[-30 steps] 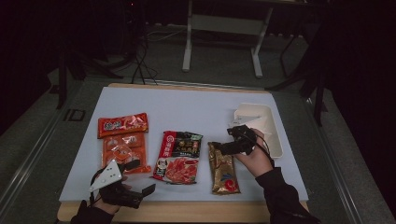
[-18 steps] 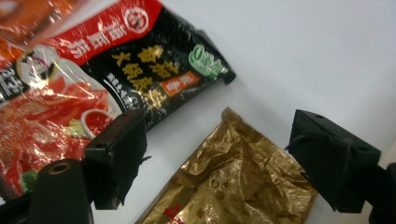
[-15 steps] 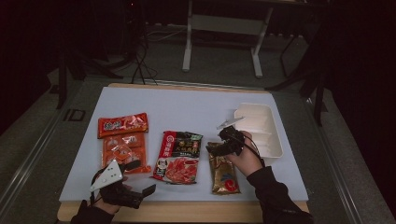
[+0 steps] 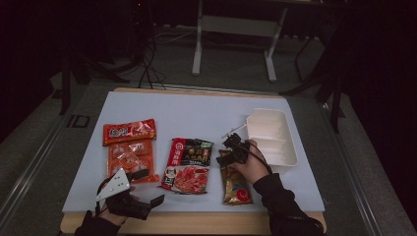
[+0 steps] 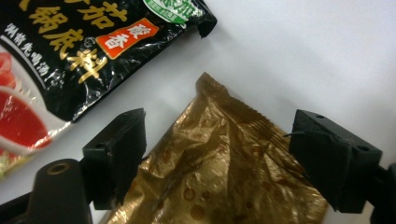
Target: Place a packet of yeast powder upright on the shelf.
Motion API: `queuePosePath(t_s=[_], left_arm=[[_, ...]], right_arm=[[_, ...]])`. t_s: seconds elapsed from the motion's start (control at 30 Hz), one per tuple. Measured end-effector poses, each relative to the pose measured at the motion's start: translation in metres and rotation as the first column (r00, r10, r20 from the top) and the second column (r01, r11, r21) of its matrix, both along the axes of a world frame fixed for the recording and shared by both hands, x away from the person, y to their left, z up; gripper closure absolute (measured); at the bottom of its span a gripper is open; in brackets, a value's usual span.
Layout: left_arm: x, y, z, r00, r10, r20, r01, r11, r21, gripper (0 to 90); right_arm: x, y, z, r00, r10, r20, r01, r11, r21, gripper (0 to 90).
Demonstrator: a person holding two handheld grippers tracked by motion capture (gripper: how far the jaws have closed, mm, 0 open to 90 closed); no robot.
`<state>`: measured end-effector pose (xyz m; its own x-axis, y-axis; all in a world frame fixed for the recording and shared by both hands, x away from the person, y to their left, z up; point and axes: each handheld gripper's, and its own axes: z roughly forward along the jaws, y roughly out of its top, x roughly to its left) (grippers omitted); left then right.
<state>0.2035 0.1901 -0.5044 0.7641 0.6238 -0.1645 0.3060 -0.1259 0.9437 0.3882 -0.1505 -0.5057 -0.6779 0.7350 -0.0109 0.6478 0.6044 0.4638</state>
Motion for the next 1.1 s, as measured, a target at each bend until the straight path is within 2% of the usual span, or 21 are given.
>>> queuePosePath(t_s=[0.03, 0.13, 0.3, 0.33, 0.37, 0.4, 0.43, 0.47, 0.53, 0.57, 0.63, 0.73, 0.87, 0.9, 1.0, 1.07, 1.1], left_arm=[[0.000, 0.000, 0.000, 1.0000, -0.001, -0.003, 0.001, 1.0000, -0.001, 0.0], [0.000, 0.000, 0.000, 1.0000, -0.004, -0.005, 0.004, 1.0000, -0.002, 0.0], [0.000, 0.001, 0.000, 1.0000, -0.003, -0.007, 0.003, 1.0000, -0.007, 0.0], [0.000, 0.000, -0.001, 0.9999, -0.005, -0.010, 0.005, 1.0000, -0.006, 0.0], [0.000, 0.000, -0.001, 0.9999, -0.005, -0.010, 0.005, 1.0000, -0.006, 0.0], [0.000, 0.000, -0.001, 0.9999, -0.006, -0.010, 0.006, 1.0000, -0.003, 0.0], [0.000, 0.000, -0.001, 0.9999, -0.007, -0.009, 0.007, 1.0000, -0.001, 0.0], [0.000, 0.000, -0.001, 0.9999, -0.007, -0.010, 0.007, 1.0000, -0.001, 0.0], [0.000, -0.001, -0.001, 0.9999, -0.008, -0.013, 0.008, 1.0000, -0.001, 0.0], [0.001, -0.001, -0.001, 0.9999, -0.009, -0.014, 0.009, 1.0000, -0.002, 0.0], [0.001, -0.001, -0.002, 0.9998, -0.010, -0.015, 0.010, 1.0000, 0.000, 0.0], [0.001, -0.002, -0.002, 0.9997, -0.011, -0.020, 0.012, 0.9999, 0.003, 0.0], [0.001, -0.002, -0.002, 0.9997, -0.012, -0.020, 0.012, 0.9999, 0.005, 0.0], [0.001, -0.002, -0.002, 0.9998, -0.010, -0.019, 0.011, 0.9999, 0.004, 0.0], [0.002, -0.001, -0.002, 0.9997, -0.007, -0.022, 0.007, 1.0000, 0.003, 0.0], [0.002, 0.000, -0.003, 0.9996, -0.005, -0.026, 0.005, 1.0000, 0.001, 0.0], [0.002, 0.000, -0.003, 0.9996, -0.005, -0.027, 0.005, 1.0000, 0.001, 0.0]], right_arm=[[0.001, 0.002, -0.001, 0.9999, -0.010, -0.011, 0.010, 0.9999, -0.001, 17.7], [0.004, 0.007, -0.010, 0.9993, -0.035, -0.016, 0.034, 0.9975, -0.062, 17.7], [0.004, 0.009, -0.015, 0.9982, -0.058, -0.015, 0.057, 0.9943, -0.090, 18.7], [0.004, 0.008, -0.014, 0.9984, -0.042, -0.039, 0.039, 0.9964, -0.075, 26.2], [0.004, 0.008, -0.014, 0.9984, -0.042, -0.039, 0.039, 0.9964, -0.075, 26.2], [0.005, 0.006, -0.013, 0.9977, -0.037, -0.057, 0.034, 0.9977, -0.059, 33.0], [0.005, 0.006, -0.012, 0.9981, -0.030, -0.053, 0.027, 0.9979, -0.060, 36.6], [0.005, 0.006, -0.012, 0.9981, -0.030, -0.053, 0.027, 0.9979, -0.060, 36.6], [0.003, 0.007, -0.011, 0.9986, -0.018, -0.050, 0.015, 0.9982, -0.059, 48.7], [0.001, 0.008, -0.010, 0.9992, -0.006, -0.039, 0.004, 0.9982, -0.059, 58.0], [0.001, 0.008, -0.010, 0.9992, -0.006, -0.039, 0.004, 0.9982, -0.059, 58.0], [0.000, 0.005, -0.010, 0.9997, 0.000, -0.024, -0.002, 0.9983, -0.058, 78.9], [-0.001, 0.004, -0.010, 1.0000, -0.001, -0.008, 0.000, 0.9984, -0.057, 83.6], [-0.004, 0.004, -0.009, 0.9999, 0.000, 0.013, 0.001, 0.9989, -0.047, 88.5], [-0.005, 0.002, -0.006, 0.9998, 0.005, 0.019, -0.005, 0.9999, -0.017, 89.1], [-0.007, 0.000, 0.004, 0.9982, 0.015, 0.057, -0.016, 0.9996, 0.024, 89.5], [-0.007, 0.000, 0.004, 0.9982, 0.015, 0.057, -0.016, 0.9996, 0.024, 89.5]])
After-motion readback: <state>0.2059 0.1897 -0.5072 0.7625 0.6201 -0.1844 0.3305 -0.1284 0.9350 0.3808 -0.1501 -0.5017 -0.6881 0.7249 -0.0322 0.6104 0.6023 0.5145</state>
